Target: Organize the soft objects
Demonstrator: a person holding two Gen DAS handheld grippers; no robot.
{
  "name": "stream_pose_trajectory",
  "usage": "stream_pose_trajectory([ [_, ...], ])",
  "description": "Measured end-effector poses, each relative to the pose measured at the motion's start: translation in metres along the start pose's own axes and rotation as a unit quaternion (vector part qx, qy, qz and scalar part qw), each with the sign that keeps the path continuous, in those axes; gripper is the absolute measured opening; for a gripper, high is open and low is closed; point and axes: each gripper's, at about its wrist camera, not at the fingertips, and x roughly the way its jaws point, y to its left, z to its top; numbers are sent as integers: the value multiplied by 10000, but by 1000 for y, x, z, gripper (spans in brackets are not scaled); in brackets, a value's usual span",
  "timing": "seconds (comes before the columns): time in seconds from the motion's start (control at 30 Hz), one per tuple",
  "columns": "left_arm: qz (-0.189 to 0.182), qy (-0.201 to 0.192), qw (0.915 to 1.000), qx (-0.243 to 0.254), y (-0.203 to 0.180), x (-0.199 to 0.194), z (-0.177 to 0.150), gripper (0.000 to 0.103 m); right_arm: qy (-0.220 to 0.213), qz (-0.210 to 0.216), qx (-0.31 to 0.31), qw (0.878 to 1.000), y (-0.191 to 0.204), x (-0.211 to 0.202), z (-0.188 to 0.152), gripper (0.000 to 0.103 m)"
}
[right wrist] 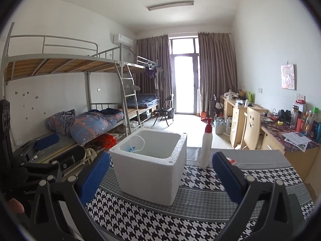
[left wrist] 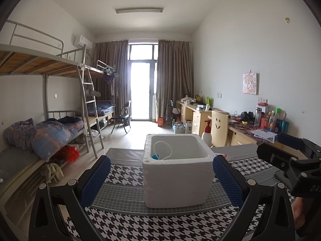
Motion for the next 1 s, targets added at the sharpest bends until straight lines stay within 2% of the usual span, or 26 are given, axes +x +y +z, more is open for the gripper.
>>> stream_pose_trajectory([
  [0.27, -38, -70, 9999, 63, -4, -11, -7, 102, -229, -204, 37, 9995, 3, -18, -15, 103],
  [0.5, -102, -160, 9998, 106, -8, -22, -11, 102, -193, -263, -16, 9995, 8, -27, -24, 103],
  [1.0, -81, -219, 9997, 14, -4, -38, -23, 102, -246, -154, 161, 9994, 6, -42, -41, 103],
])
